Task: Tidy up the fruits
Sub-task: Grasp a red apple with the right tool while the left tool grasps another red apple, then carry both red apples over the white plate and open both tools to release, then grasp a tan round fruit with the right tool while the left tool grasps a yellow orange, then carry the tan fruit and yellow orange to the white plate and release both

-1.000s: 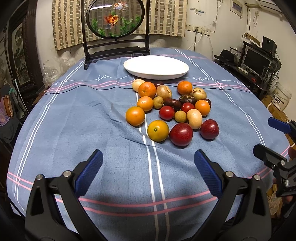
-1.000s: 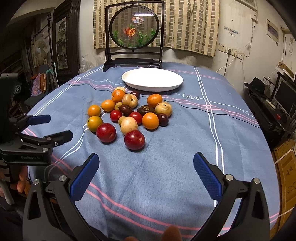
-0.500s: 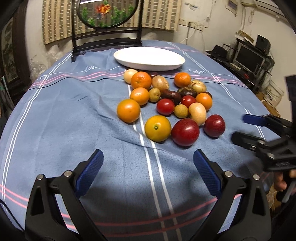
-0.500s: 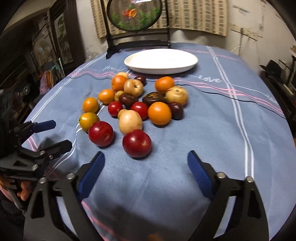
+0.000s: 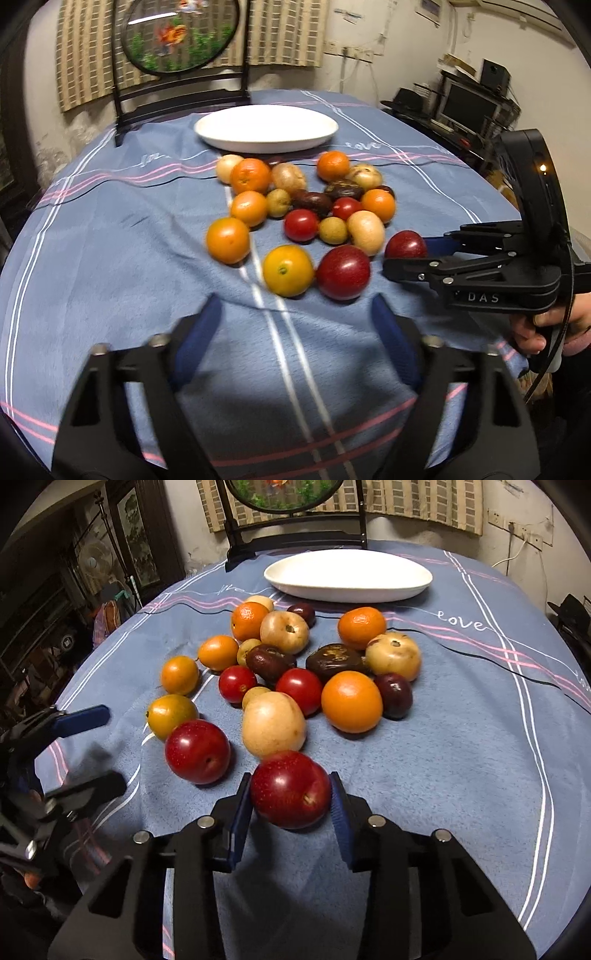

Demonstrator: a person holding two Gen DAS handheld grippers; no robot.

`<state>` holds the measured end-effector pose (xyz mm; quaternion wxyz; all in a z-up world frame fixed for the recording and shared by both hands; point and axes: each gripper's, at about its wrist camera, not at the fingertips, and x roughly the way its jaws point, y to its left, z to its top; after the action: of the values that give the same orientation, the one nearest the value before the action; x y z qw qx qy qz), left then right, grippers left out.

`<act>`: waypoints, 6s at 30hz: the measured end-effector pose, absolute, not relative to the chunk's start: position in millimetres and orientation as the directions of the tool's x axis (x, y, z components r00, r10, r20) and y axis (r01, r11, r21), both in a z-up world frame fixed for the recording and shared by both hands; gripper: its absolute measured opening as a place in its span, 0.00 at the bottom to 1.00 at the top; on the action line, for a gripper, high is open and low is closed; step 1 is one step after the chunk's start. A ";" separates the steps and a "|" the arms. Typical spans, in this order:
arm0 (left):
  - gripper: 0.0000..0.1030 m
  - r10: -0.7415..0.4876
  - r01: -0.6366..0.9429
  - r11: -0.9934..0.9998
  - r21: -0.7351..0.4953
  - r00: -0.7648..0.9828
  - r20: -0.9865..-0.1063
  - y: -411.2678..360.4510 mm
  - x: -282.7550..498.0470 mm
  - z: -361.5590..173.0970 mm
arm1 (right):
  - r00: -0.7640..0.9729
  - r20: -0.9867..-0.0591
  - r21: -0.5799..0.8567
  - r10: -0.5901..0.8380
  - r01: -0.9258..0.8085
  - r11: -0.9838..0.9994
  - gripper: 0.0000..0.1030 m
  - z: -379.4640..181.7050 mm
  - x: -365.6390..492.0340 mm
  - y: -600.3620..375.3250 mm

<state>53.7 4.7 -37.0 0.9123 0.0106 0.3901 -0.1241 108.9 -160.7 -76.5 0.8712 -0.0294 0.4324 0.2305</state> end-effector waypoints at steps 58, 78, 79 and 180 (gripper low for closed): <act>0.41 -0.228 0.210 0.970 -0.123 0.606 -0.762 28.7 351.9 1.9 | 0.618 -0.692 0.215 0.373 -0.317 0.924 0.40 -17.0 343.2 -161.8; 0.88 -0.183 0.134 0.983 -0.125 0.668 -0.722 41.9 324.8 17.0 | 0.658 -0.692 0.069 0.296 -0.348 0.935 0.61 -0.6 321.9 -145.8; 0.91 -0.171 0.127 0.985 -0.115 0.682 -0.711 43.9 311.6 22.0 | 0.661 -0.684 0.076 0.307 -0.354 0.932 0.61 3.6 309.2 -147.6; 0.38 -0.310 0.274 0.946 -0.176 0.594 -0.742 23.1 291.1 30.0 | 0.737 -0.544 0.217 0.401 -0.338 0.916 0.37 42.7 256.0 -183.5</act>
<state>291.1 23.1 30.1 0.8926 -0.0216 0.4197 -0.1635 256.0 -183.5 42.7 0.9305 0.0519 0.3035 0.1984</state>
